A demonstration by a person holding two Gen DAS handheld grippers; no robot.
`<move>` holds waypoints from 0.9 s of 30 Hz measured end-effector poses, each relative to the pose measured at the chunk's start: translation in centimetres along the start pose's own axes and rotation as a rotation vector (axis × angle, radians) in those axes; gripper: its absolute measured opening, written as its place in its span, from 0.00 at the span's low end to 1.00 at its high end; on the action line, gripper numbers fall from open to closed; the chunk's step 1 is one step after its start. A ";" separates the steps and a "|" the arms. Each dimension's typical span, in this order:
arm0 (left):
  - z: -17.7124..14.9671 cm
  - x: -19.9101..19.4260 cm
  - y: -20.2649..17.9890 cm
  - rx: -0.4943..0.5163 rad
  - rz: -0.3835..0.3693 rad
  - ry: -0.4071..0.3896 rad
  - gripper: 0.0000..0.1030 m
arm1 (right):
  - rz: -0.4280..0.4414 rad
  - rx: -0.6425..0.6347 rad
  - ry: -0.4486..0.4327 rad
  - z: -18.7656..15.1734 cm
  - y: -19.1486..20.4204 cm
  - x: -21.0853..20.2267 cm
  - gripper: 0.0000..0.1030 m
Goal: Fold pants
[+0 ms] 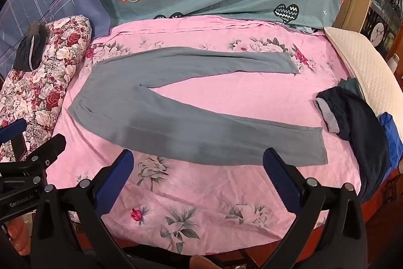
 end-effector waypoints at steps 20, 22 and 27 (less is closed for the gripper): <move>0.1 0.8 -0.4 0.017 -0.005 0.010 0.98 | -0.010 0.006 0.007 -0.2 -0.7 0.4 0.99; 0.1 0.8 -0.4 0.018 -0.006 0.010 0.98 | -0.011 0.006 0.009 -0.2 -0.7 0.5 0.99; 0.2 0.9 -0.4 0.020 -0.007 0.012 0.98 | -0.009 0.007 0.009 -0.2 -0.7 0.5 0.99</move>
Point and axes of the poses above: each gripper's, at about its wrist camera, not at the fingertips, and x roughly the way its jaws point, y to its left, z to its top, the point moved 9 cm from there along x, roughly the way its jaws point, and after that the axes turned 7 degrees about x, right-handed, at the moved point
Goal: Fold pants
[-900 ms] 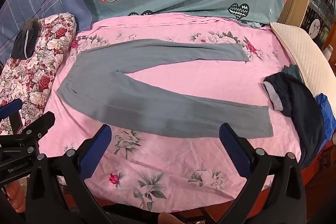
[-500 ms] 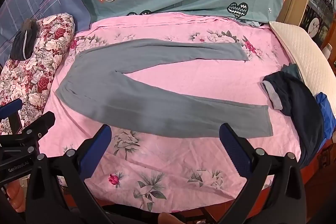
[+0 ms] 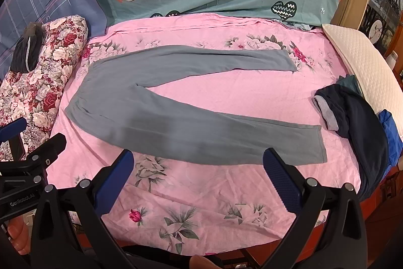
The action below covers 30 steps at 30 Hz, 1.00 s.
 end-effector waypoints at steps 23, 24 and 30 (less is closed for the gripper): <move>0.3 0.2 -0.2 0.004 -0.001 0.002 0.98 | -0.005 0.001 0.008 0.1 -0.3 0.4 0.99; 0.3 0.2 -0.2 0.004 -0.001 0.003 0.98 | -0.005 0.000 0.008 0.0 -0.4 0.4 0.99; 0.3 0.3 -0.5 0.008 0.000 0.004 0.98 | -0.005 0.001 0.009 0.1 -0.3 0.4 0.99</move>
Point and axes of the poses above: each gripper's, at about its wrist camera, not at the fingertips, and x roughly the way its jaws point, y to its left, z to its top, the point moved 9 cm from there along x, roughly the way its jaws point, and after that the axes turned 7 degrees about x, right-handed, at the moved point
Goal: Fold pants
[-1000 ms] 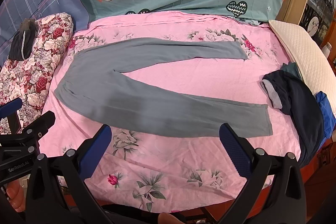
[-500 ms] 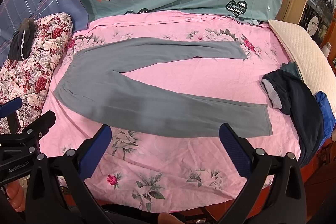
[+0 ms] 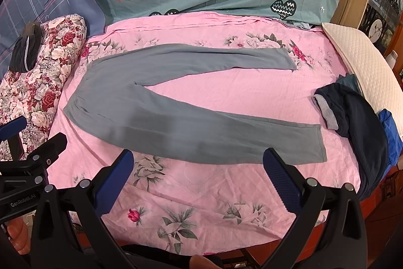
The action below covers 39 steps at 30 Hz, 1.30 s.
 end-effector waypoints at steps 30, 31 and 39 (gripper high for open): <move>-0.1 1.2 0.8 -0.003 -0.009 0.026 0.98 | -0.014 -0.011 0.022 -0.1 0.3 0.8 0.99; -0.1 1.3 0.9 -0.003 -0.011 0.027 0.98 | -0.015 -0.012 0.023 0.0 0.4 0.8 0.99; 0.2 2.6 1.9 -0.006 -0.021 0.040 0.98 | -0.025 -0.018 0.032 0.7 1.5 1.6 0.99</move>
Point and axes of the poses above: each gripper's, at about its wrist camera, not at the fingertips, and x roughly the way its jaws point, y to its left, z to its top, the point moved 9 cm from there along x, roughly the way its jaws point, and after that the axes turned 7 degrees about x, right-handed, at the moved point
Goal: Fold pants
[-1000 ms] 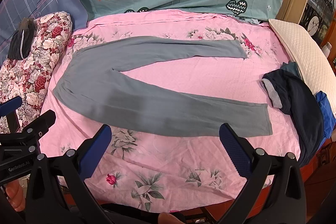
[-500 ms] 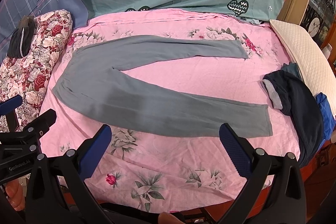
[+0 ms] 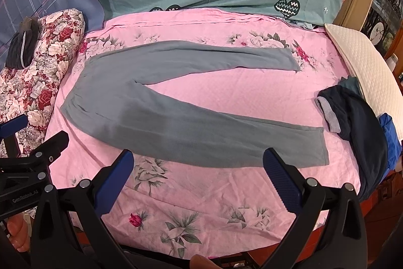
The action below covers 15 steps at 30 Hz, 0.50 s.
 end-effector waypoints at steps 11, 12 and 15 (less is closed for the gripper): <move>1.4 2.5 2.9 -0.015 -0.024 0.010 0.98 | -0.026 -0.024 -0.002 1.8 2.6 1.1 0.99; 1.6 2.7 3.0 -0.014 -0.029 0.011 0.98 | -0.031 -0.020 0.002 1.9 2.6 1.3 0.99; 2.0 3.1 3.1 -0.003 -0.038 0.009 0.98 | -0.044 -0.006 0.005 2.2 2.6 1.5 0.99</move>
Point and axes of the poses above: each gripper's, at about its wrist camera, not at the fingertips, and x roughly the way its jaws point, y to its left, z to its top, the point moved 9 cm from there along x, roughly the way its jaws point, and after that the axes turned 7 degrees about x, right-handed, at the moved point
